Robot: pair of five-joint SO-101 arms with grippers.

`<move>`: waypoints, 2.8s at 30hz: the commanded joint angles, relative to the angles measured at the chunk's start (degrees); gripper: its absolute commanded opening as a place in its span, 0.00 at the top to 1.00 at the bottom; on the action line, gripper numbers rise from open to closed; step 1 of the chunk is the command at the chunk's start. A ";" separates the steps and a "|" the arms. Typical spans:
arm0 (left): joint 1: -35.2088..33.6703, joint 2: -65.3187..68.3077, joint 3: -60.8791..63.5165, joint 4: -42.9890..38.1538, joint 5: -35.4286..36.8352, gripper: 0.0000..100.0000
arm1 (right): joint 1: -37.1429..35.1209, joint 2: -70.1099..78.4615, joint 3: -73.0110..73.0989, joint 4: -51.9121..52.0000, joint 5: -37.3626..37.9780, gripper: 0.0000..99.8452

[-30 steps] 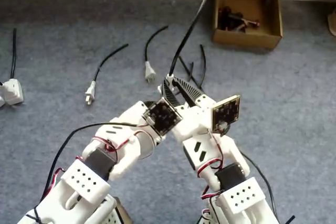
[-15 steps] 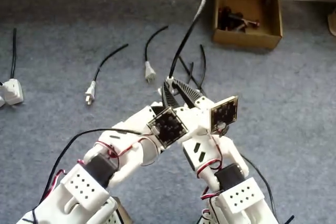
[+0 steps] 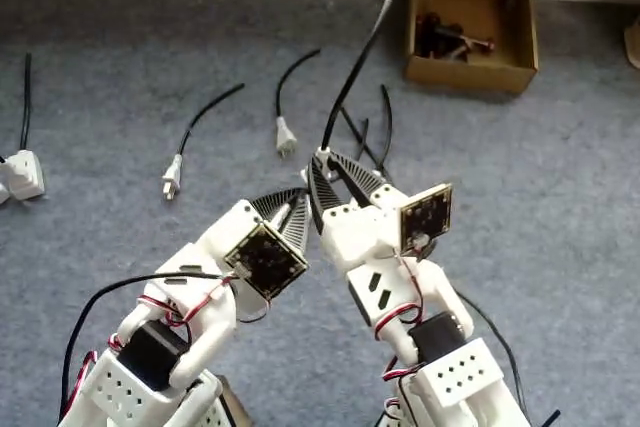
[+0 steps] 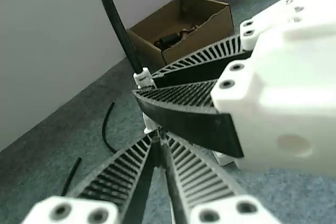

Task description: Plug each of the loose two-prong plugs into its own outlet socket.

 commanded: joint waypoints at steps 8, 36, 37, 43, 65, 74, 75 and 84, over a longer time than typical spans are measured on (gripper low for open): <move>1.01 0.75 0.48 -1.41 -0.26 0.99 | -1.80 -1.19 -1.10 -1.27 0.97 0.99; 2.51 1.01 3.38 -5.45 -0.26 0.99 | -4.09 -1.19 -4.09 -0.84 0.70 0.99; 2.51 1.01 3.38 -5.80 -0.26 0.99 | -4.44 -1.19 -4.09 -0.84 0.70 0.99; 2.51 1.01 3.30 -5.98 -0.26 0.99 | -4.44 -1.19 -4.35 -0.84 0.70 0.99; -6.99 1.01 3.03 -13.27 3.25 0.99 | -9.54 -13.49 -7.16 12.44 0.62 0.99; -7.16 1.01 3.03 -14.24 3.16 0.99 | -9.10 -13.58 -6.99 12.53 0.62 0.99; -7.25 1.01 3.03 -14.24 3.16 0.99 | -9.10 -13.58 -6.99 12.62 0.62 0.99; -9.27 0.57 3.12 -14.07 3.16 0.99 | -6.81 -13.49 -6.99 17.01 0.70 0.99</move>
